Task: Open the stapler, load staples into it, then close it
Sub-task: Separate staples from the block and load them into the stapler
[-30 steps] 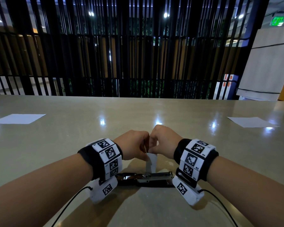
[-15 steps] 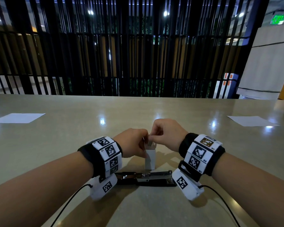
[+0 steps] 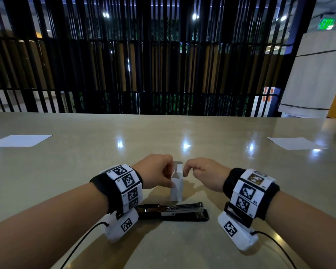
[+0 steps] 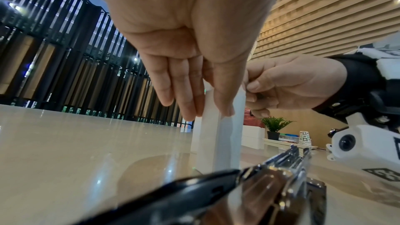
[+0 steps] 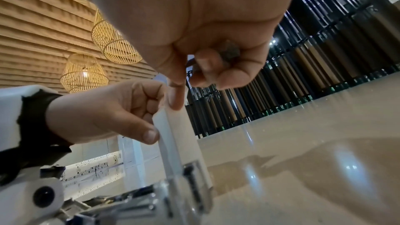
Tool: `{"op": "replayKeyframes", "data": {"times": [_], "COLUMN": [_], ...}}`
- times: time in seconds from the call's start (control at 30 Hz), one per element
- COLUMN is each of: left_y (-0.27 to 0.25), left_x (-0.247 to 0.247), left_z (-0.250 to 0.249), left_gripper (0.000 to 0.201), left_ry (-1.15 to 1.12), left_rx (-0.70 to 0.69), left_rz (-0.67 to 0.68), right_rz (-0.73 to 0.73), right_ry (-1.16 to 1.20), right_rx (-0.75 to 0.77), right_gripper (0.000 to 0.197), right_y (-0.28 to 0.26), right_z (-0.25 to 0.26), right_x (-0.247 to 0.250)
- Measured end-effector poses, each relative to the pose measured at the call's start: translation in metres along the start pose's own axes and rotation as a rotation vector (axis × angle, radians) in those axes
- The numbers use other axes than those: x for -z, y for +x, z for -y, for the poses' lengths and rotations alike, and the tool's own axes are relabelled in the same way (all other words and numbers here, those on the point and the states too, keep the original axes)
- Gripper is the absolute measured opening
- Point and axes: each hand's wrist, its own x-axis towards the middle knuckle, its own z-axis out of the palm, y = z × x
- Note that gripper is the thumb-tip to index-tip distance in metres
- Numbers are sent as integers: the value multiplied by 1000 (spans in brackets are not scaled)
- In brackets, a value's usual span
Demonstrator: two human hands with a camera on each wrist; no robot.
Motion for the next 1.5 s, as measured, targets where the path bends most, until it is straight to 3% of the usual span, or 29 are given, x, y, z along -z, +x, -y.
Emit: {"op": "replayKeyframes", "data": {"times": [0.27,0.4,0.5,0.6,0.7,0.9,1.07,1.27,1.5], "left_y": [-4,-5,-5,-6,-7,-6,-4,-3,0], "left_x": [1,1,2,3,3,-1,-2,0,1], "left_z": [2,0,-2,-3,-3,-2,0,1,-1], "left_gripper": [26,26,24,21,23,28,39,44,37], "left_ry": [-64,-74,-60,-73,-55,14,-75,-97,-38], "left_rx": [-18,-24,-33,-34,-29,-20,33,31,27], "left_rz": [10,4,-1,-3,-12,-61,-46,1,22], "right_rz": [-125,-117,-193,-237,-213,-247,-213,-179,-165], "right_ry": [-43,-48,-26,91,86,101,57,-82,-160], "right_rx": [138,158,139,116,137,166,180,182,175], "right_gripper": [16,15,7,30,38,17,4,14,19], "right_y": [5,9,13,16,15,13,15,13,10], "right_z": [-3,-3,-1,0,0,0,4,6,8], "right_x": [-6,-8,-10,-10,-9,-6,-8,-9,-7]}}
